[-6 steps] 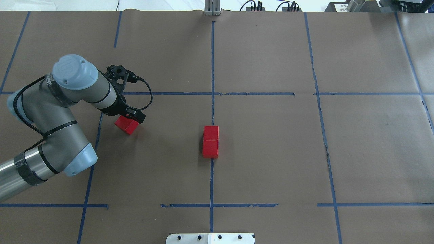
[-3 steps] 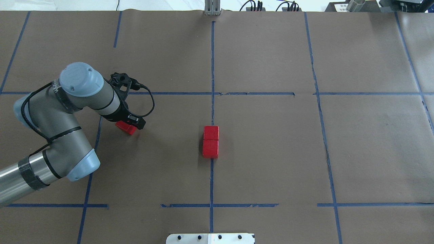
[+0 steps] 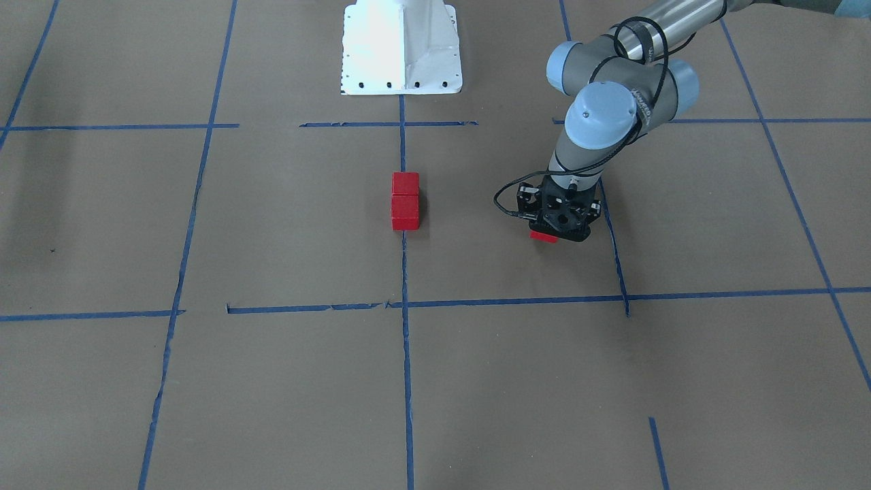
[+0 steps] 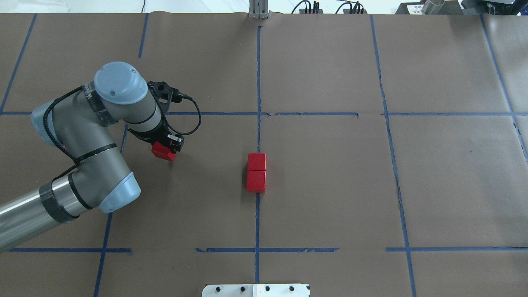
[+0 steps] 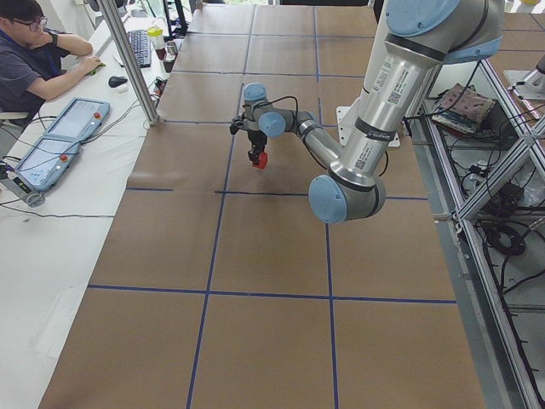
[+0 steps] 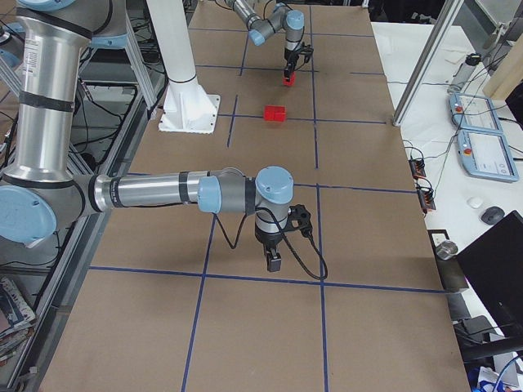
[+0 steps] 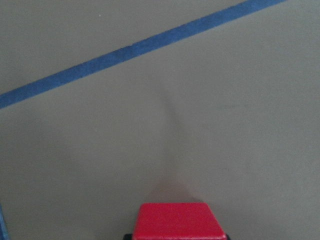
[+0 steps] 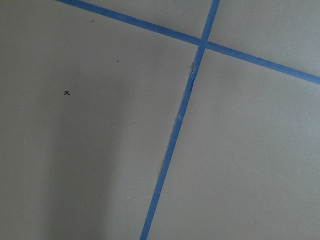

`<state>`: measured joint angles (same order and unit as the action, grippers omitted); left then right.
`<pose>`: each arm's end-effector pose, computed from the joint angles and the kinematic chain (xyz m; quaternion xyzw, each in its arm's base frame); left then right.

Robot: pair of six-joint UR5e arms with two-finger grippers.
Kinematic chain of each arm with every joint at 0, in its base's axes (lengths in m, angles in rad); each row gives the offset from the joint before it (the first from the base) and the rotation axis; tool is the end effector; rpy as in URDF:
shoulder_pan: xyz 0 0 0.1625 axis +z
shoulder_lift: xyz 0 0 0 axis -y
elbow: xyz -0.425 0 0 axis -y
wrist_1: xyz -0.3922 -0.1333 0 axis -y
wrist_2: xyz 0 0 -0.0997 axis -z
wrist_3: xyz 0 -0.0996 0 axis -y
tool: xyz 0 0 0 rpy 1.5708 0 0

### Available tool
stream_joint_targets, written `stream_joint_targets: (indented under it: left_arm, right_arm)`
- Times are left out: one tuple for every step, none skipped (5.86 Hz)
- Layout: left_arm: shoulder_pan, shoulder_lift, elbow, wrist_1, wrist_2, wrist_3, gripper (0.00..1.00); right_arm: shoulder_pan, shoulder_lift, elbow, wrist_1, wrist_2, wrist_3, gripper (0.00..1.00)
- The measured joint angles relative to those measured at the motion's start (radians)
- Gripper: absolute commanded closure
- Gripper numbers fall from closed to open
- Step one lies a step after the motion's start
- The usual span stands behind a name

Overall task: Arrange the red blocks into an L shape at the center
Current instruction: 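Carry the cube with the left gripper and set it beside the farther cube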

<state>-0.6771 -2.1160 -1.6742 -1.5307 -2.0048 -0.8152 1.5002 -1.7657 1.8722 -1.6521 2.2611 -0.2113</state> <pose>0.4621 -0.4888 0.3061 0.0372 0.3555 0.1010 0.9284 0.0408 -0.4132 0.6120 0.0356 -0.3366 -0.1364 0.9310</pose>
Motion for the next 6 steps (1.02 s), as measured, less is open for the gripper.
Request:
stream_joint_targets:
  left_arm:
    - [-0.003, -0.051, -0.04, 0.101, 0.002, -0.175, 0.91]
    - [-0.002, -0.067, -0.089, 0.131, 0.002, -0.401, 0.91]
    - [0.004, -0.081, -0.118, 0.128, 0.002, -0.714, 0.91]
    - [0.008, -0.096, -0.126, 0.11, 0.007, -1.064, 0.91]
    - [0.017, -0.103, -0.122, 0.1, 0.031, -1.33, 0.91]
    - [0.033, -0.113, -0.106, 0.095, 0.063, -1.557, 0.91]
  right_arm:
    - [0.0, 0.0, 0.0, 0.0, 0.0, 0.001, 0.0]
    - [0.0, 0.0, 0.001, 0.0, 0.0, 0.002, 0.0]
    - [0.0, 0.0, 0.003, 0.0, 0.0, 0.003, 0.0]
    - [0.0, 0.001, 0.005, 0.0, 0.0, 0.003, 0.0]
    - [0.0, 0.001, 0.007, 0.0, 0.0, 0.003, 0.0]
    - [0.0, 0.001, 0.008, 0.0, 0.0, 0.003, 0.0]
